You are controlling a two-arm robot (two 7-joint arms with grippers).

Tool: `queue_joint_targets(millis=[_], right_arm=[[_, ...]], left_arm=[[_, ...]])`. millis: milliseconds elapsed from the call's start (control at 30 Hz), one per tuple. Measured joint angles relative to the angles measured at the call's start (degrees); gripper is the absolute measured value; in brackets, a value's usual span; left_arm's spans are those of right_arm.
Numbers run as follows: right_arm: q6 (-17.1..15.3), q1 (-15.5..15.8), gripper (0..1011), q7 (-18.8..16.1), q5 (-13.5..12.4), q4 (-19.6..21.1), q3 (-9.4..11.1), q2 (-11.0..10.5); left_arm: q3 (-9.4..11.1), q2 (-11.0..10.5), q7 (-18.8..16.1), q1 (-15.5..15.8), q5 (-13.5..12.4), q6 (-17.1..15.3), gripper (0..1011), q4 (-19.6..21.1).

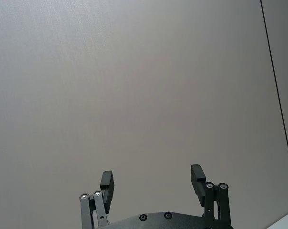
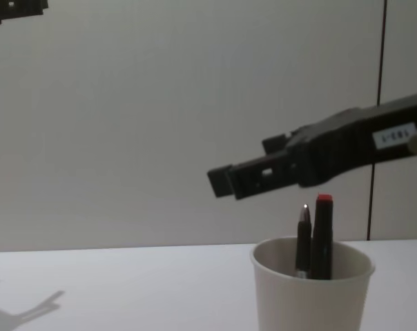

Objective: Place the pen into the pen holder.

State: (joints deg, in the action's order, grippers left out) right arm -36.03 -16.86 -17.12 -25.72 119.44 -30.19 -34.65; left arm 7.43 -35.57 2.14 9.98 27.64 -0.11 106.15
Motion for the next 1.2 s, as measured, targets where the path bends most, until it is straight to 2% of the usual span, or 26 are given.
queue_joint_targets(millis=[100,333,567,1067,1167,1200], right_arm=[[0.55,-0.06,1001,0.95,0.02,0.35,0.65,-0.49],[1.78,0.31,1001,3.85,-0.92,1.45,2.44,-1.97],[3.32,1.49,1001,8.38,-2.76,3.19,5.02,-4.59],[7.68,6.49,1001,21.11,-8.69,7.36,12.56,-13.08],[8.98,8.14,1001,24.73,-10.31,8.21,14.81,-15.49],[8.98,8.14,1001,24.73,-10.31,8.21,14.81,-15.49]], left_arm=[[0.00,0.00,0.00,0.00,0.00,0.00,1004,0.00],[0.00,0.00,0.00,0.00,0.00,0.00,1004,0.00],[0.00,0.00,0.00,0.00,0.00,0.00,1004,0.00],[0.00,0.00,0.00,0.00,0.00,0.00,1004,0.00],[0.00,0.00,0.00,0.00,0.00,0.00,1004,0.00],[0.00,0.00,0.00,0.00,0.00,0.00,1004,0.00]])
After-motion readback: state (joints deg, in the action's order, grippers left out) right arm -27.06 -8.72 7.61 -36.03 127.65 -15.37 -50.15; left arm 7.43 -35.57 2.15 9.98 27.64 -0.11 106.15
